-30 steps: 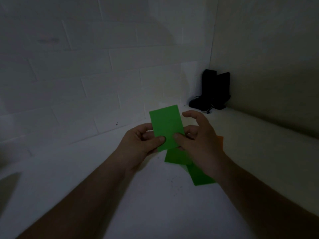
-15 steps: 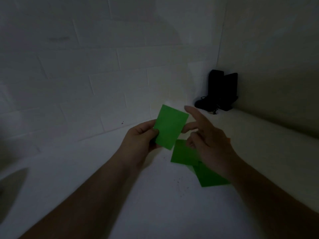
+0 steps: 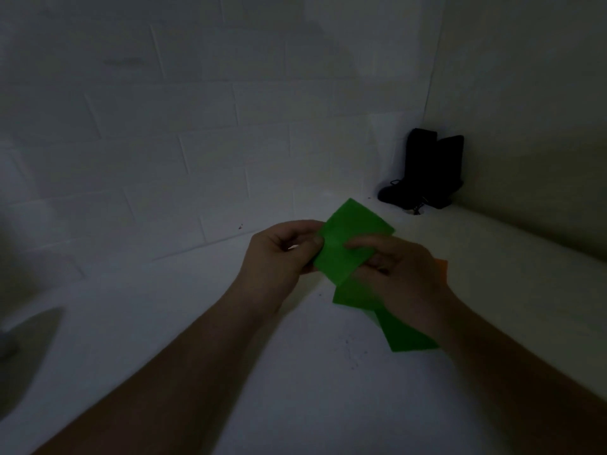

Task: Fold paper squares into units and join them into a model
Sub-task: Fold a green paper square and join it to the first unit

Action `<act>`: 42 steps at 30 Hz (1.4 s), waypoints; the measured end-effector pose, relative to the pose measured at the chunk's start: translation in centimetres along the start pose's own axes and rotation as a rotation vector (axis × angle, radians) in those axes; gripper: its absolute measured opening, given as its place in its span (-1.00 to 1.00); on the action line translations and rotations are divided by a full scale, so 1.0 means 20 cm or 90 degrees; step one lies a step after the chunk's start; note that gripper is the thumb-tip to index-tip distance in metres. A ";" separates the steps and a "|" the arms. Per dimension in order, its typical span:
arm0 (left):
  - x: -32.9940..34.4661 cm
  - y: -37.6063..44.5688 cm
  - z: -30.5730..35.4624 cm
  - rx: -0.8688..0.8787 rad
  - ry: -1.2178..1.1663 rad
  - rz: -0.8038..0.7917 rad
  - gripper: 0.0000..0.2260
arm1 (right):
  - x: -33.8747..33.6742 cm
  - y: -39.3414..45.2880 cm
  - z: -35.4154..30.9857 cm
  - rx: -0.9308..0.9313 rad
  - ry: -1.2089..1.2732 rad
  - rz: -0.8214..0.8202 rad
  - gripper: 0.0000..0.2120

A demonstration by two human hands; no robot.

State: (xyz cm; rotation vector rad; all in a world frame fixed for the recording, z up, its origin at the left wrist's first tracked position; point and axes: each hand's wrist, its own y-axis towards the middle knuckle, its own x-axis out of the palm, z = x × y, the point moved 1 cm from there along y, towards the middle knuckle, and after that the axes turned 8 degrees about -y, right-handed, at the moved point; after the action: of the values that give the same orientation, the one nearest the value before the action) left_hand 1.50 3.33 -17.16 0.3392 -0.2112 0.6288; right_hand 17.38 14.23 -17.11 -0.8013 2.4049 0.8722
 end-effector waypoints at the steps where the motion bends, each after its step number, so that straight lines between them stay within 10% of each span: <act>1: 0.00 0.00 0.00 -0.010 -0.010 -0.009 -0.82 | 0.00 0.01 0.00 0.033 0.033 0.017 -0.60; 19: 0.01 -0.04 0.04 -0.004 0.030 -0.096 -0.68 | -0.09 0.01 -0.06 0.174 0.270 0.069 -0.94; 42: 0.09 -0.07 0.06 0.118 0.020 0.033 -0.87 | -0.01 -0.01 -0.14 0.220 0.498 0.162 -0.87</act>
State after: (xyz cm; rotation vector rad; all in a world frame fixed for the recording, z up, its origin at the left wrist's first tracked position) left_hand 3.61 2.83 -15.82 0.5036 -0.1315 0.7067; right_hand 17.15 12.22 -15.18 -0.8033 3.2678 0.1955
